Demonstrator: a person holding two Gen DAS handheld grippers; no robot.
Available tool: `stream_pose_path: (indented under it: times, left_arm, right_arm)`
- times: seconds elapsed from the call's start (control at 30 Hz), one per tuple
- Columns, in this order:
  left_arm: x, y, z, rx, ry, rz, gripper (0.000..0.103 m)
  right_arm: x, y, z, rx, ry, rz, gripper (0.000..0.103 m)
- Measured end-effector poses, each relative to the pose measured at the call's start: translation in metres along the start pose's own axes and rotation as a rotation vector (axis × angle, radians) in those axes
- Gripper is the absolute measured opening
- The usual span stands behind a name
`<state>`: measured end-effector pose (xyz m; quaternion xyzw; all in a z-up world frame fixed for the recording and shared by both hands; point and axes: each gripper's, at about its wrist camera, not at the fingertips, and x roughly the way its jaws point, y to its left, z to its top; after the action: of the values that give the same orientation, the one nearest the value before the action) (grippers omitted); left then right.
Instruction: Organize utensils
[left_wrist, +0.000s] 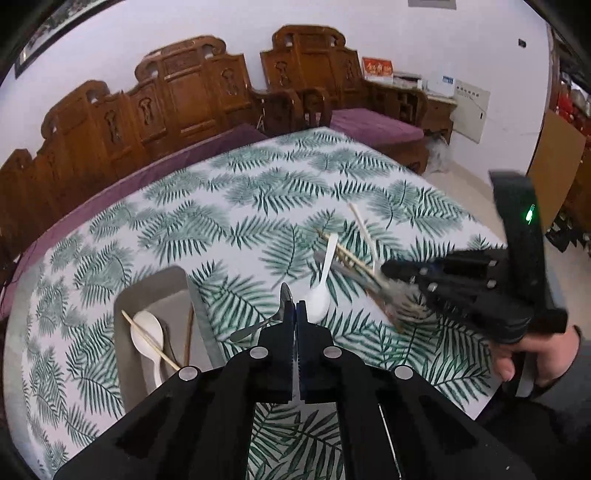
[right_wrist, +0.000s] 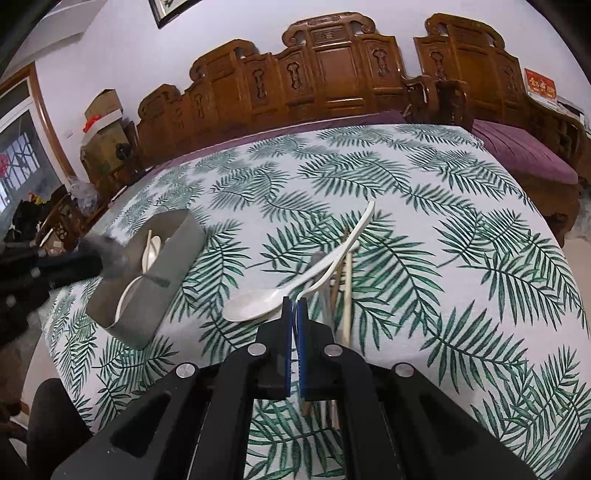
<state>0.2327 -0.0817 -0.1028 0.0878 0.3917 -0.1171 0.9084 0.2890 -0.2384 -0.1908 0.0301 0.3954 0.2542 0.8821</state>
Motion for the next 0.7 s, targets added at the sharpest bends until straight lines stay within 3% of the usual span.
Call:
stream_pose_path:
  times: [0.33,0.7]
  left_arm:
    - [-0.033,0.029,0.018,-0.03,-0.101,-0.011,0.0]
    - [-0.026,0.091,0.024,-0.126,-0.109,-0.037,0.0]
  right_arm:
    - [-0.004,0.028,0.002,-0.039,-0.016,0.063,0.003]
    - [0.0,0.054,0.004,-0.084,-0.015,0.122,0.003]
